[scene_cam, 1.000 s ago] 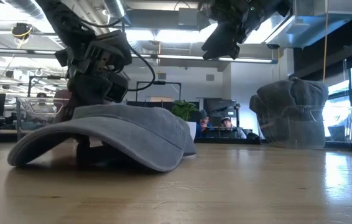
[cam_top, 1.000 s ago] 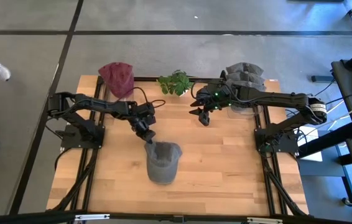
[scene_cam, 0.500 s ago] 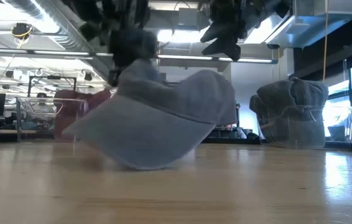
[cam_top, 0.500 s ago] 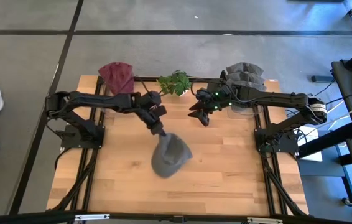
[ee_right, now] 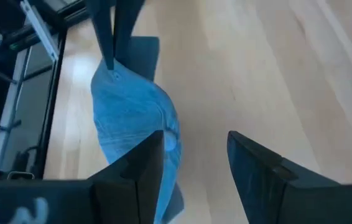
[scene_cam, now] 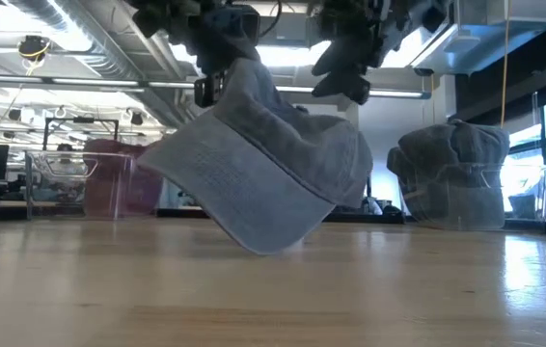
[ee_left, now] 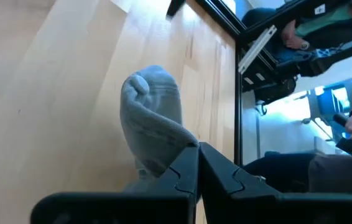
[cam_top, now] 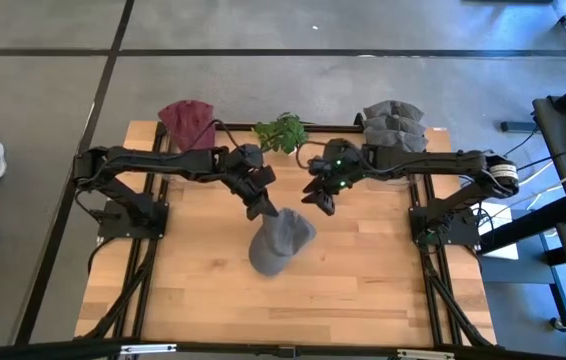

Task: Pick & Place hat
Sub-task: Put the gray cap into the right transparent bin

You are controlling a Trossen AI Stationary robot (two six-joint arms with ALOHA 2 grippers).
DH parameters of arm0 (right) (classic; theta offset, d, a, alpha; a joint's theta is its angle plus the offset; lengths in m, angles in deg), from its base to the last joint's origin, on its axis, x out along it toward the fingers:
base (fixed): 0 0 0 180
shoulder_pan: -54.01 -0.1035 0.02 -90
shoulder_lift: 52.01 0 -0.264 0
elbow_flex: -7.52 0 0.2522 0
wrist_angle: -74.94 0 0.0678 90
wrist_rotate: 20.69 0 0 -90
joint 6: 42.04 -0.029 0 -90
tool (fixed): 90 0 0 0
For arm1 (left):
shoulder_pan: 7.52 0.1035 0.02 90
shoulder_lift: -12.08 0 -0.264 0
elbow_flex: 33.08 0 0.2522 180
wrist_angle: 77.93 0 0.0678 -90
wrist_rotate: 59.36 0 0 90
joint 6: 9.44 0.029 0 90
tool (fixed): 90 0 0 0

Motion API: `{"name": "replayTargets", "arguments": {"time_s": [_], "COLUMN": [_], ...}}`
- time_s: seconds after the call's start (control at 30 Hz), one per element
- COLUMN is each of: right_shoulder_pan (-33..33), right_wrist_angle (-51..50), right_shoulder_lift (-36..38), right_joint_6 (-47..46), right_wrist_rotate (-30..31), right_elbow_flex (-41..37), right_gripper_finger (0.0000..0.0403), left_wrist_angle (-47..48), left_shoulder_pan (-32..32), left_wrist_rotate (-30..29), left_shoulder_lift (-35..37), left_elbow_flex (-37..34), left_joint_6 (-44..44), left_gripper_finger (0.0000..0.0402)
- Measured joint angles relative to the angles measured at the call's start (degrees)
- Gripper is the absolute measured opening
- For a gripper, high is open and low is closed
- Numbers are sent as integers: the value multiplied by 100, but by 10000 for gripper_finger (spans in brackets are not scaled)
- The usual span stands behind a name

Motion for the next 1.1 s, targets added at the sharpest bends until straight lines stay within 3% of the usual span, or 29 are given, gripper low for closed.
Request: {"name": "replayTargets", "arguments": {"time_s": [0.2, 0.53, 0.9, 1.1], "right_shoulder_pan": [-106, -123, -331, -336], "right_wrist_angle": [324, 1189, 1271, 766], "right_shoulder_lift": [-455, -1044, -1301, -1301], "right_joint_6": [736, 570, 581, 595], "right_wrist_rotate": [-387, -1586, -1666, -1654], "right_elbow_flex": [0, 0, 0, 0], "right_gripper_finger": [177, 177, 176, 148], "left_wrist_angle": [-12, -37, -310, -298], "left_shoulder_pan": [-140, -222, -218, -220], "left_wrist_rotate": [-26, -166, 11, 21], "left_shoulder_lift": [0, 0, 0, 0], "left_elbow_flex": [0, 0, 0, 0], "left_joint_6": [23, 28, 126, 126], "left_gripper_finger": [3, 3, 3, 3]}}
